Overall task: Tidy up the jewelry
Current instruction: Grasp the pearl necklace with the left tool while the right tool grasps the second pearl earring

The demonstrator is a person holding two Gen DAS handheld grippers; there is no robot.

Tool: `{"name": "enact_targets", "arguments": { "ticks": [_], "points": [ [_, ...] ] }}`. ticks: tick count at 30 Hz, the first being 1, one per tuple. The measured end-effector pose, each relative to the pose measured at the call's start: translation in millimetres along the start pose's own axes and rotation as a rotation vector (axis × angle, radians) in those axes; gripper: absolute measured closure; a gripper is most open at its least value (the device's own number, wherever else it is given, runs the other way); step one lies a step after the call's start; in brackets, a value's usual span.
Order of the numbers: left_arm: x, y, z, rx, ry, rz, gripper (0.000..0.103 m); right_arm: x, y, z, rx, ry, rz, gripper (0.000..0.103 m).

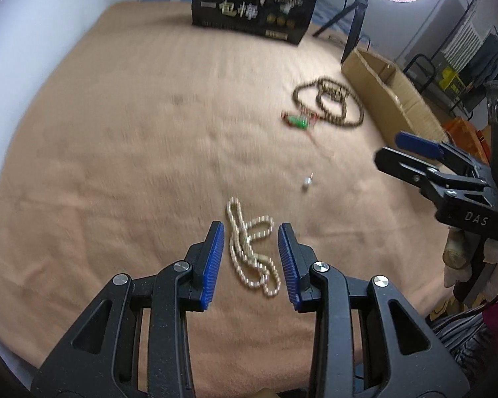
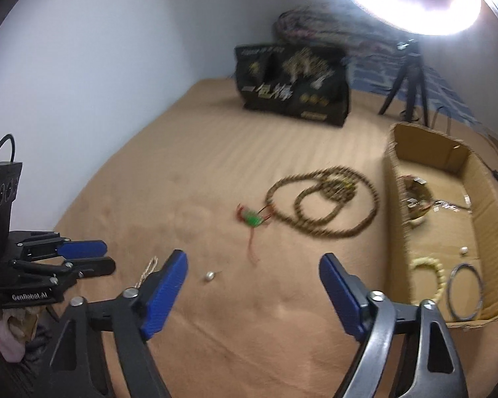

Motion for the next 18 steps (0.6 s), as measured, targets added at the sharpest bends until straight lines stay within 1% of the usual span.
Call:
{"name": "enact_targets", "arguments": {
  "ticks": [4, 9, 13, 18],
  "points": [
    [14, 1, -14, -0.023, 0.03, 0.014, 0.069, 19, 19, -9, -0.066, 0.038, 0.004, 0.028],
    [27, 3, -25, -0.049, 0.051, 0.029, 0.069, 44, 33, -18, -0.12, 0.082, 0.002, 0.039],
    [32, 6, -27, -0.053, 0.056, 0.048, 0.069, 60, 40, -21, -0.157, 0.106, -0.011, 0.046],
    [35, 12, -25, -0.066, 0.057, 0.041, 0.069, 71, 45, -21, -0.183, 0.114, -0.018, 0.053]
  ]
}}
Point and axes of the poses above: each gripper's, at about its wrist camera, not at the fingertips, and x roughly the way its jaws point, y to its left, z to its top, the point moved 1 cm from there along x, roughly the way its jaws point, and after that the axes turned 5 degrees about -z, right-handed, at the moved point
